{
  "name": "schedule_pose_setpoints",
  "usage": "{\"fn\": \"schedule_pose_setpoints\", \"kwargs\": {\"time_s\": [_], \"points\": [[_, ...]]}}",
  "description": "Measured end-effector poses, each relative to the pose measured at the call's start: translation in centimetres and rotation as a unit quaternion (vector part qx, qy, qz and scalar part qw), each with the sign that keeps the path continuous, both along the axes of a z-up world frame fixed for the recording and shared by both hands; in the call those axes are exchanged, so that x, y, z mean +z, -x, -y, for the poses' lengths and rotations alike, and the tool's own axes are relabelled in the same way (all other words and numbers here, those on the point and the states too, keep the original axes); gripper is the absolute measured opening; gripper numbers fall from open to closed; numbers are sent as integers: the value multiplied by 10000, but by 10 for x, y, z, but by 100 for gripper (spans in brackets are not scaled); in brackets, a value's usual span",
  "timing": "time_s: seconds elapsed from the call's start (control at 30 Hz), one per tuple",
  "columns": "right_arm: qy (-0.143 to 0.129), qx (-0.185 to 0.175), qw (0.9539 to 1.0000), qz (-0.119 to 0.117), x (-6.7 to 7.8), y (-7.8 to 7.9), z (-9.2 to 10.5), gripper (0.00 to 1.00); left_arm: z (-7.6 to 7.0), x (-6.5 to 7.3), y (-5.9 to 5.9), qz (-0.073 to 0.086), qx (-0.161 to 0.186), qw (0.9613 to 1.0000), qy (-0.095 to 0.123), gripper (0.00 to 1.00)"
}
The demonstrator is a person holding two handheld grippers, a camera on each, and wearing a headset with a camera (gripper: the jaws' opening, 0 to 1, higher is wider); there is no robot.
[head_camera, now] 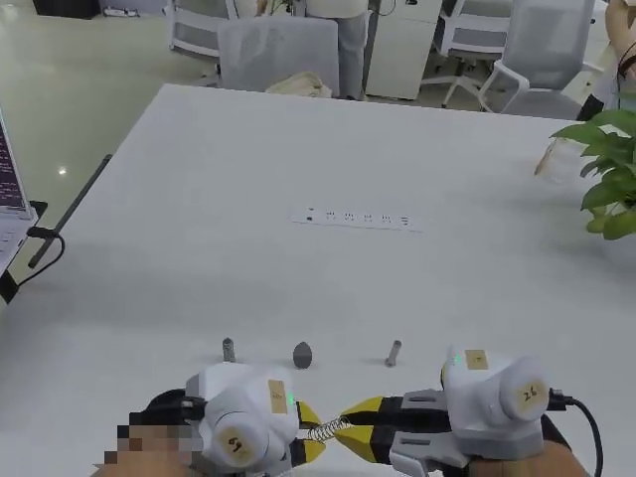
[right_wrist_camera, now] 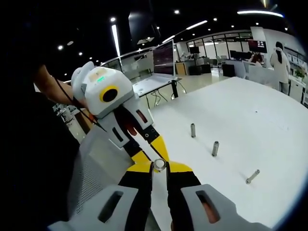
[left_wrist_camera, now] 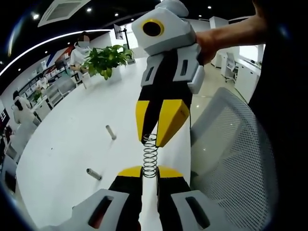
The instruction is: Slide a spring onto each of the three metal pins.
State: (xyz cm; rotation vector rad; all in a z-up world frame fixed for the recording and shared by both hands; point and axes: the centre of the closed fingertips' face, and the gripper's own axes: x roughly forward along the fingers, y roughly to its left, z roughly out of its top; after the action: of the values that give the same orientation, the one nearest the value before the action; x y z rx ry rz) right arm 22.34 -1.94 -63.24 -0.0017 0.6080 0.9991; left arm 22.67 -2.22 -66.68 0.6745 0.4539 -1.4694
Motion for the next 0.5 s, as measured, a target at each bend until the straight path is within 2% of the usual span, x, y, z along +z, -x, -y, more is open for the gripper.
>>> {"fn": "schedule_pose_setpoints", "kwargs": {"time_s": [0.1,0.27,0.37,0.4,0.5], "points": [[12,64,10000,-35,1,3,-2,8,1,1,2,-22,-30,10000,15,2],[293,228,9993,54,2,2,0,9,3,2,1,-63,-26,9999,82,2],[532,393,9977,128,4,1,2,9,6,6,-1,-150,-5,9997,198,2],[700,486,9962,153,3,1,3,10,7,7,-1,-166,2,9996,225,2],[946,720,9927,206,2,3,5,13,10,10,0,-183,-14,9994,289,2]]}}
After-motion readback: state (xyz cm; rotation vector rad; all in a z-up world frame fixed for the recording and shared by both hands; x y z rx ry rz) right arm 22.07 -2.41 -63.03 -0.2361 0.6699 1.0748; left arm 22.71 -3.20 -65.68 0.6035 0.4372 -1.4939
